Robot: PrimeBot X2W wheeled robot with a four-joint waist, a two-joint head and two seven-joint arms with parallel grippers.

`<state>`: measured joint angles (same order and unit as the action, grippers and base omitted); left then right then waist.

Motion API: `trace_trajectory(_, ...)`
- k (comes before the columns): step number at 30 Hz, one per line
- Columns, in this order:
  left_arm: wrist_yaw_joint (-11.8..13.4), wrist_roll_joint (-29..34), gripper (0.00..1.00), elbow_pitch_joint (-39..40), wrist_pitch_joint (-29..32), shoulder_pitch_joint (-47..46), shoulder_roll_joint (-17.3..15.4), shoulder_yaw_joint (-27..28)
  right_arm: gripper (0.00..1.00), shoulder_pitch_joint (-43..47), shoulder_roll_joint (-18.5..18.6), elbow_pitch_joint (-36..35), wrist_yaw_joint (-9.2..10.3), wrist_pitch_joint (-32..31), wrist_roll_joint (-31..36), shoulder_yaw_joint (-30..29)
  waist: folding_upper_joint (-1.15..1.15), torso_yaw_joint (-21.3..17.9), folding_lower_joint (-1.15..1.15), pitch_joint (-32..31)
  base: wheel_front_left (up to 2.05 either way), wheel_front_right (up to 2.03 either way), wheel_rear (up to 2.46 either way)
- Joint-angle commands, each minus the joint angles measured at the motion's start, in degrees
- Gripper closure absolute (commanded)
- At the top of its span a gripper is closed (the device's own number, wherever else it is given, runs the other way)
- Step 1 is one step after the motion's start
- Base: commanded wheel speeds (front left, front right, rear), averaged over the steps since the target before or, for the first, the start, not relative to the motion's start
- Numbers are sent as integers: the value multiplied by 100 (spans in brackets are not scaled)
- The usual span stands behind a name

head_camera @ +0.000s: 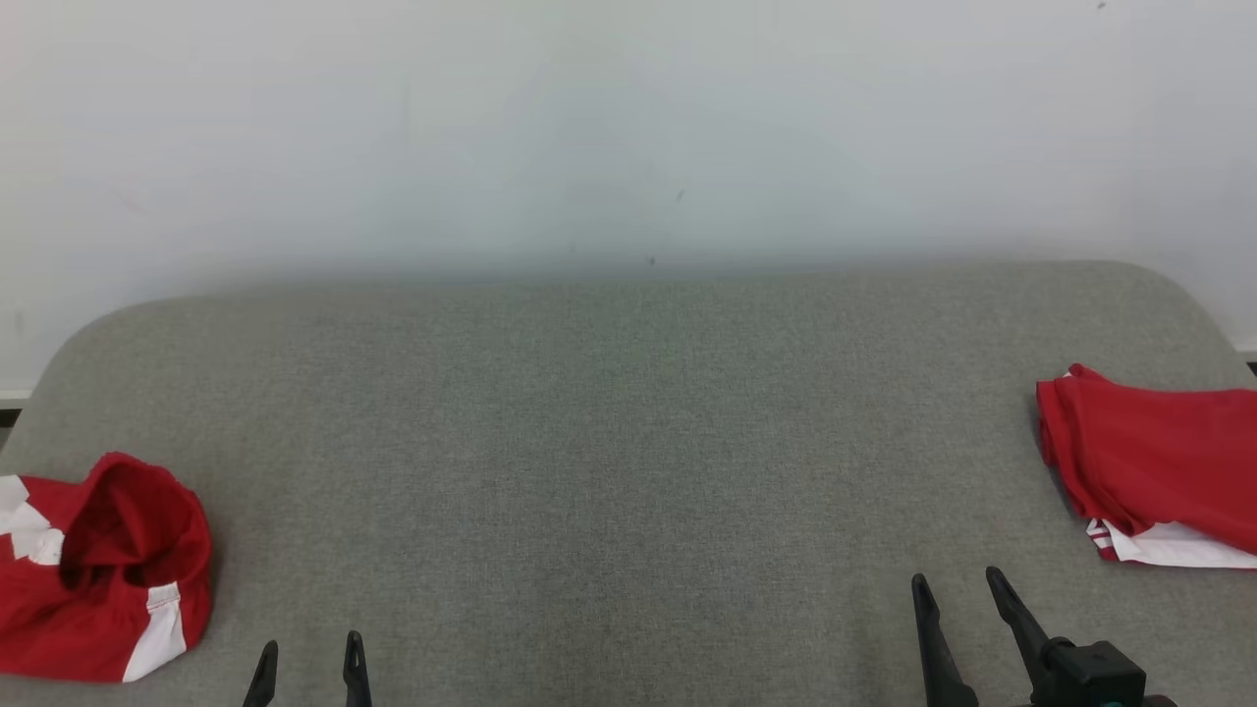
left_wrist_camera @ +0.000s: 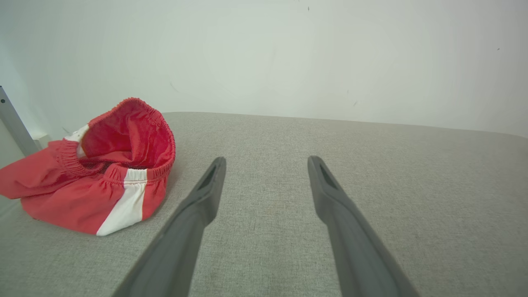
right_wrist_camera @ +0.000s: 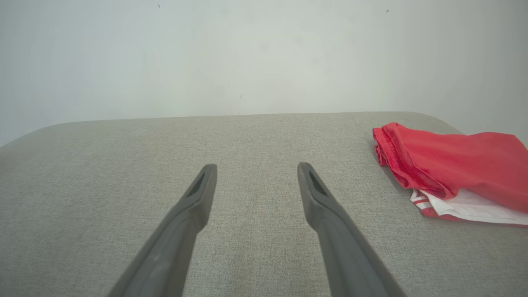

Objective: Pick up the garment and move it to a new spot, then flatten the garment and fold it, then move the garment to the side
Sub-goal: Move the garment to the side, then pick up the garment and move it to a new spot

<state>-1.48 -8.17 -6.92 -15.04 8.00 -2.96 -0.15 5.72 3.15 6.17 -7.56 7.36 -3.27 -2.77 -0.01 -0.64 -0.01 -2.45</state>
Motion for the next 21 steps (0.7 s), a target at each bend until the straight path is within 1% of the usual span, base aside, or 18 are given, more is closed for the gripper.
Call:
trace_trajectory(1, 20, -10, 0, -12, -18, 68, 11, 11, 0, 43, -29, 9, 12, 46, 12, 32, 1, 48, 1, -84, 0, 0, 0)
trace_trajectory(9, 42, -45, 0, 1, -18, 98, 12, 3, 0, 30, -36, -19, 12, 89, 8, -14, 1, 66, 1, -116, 0, 0, 0)
trace_trajectory(13, 55, -34, 0, -5, -18, 53, 11, -3, 0, 82, -36, 8, 12, 103, -98, -38, 1, 155, 1, -102, 0, 0, 0)
trace_trajectory(16, 80, 9, 0, 16, -18, 11, 10, 39, 0, 84, -37, 36, 12, 127, -171, 29, 1, 290, 1, -90, 0, 0, 0)
trace_trajectory(21, 84, 43, 0, 34, -17, -13, 11, 97, 0, 71, -37, 116, 12, 142, -262, 181, 1, 676, 1, -79, 0, 0, 0)
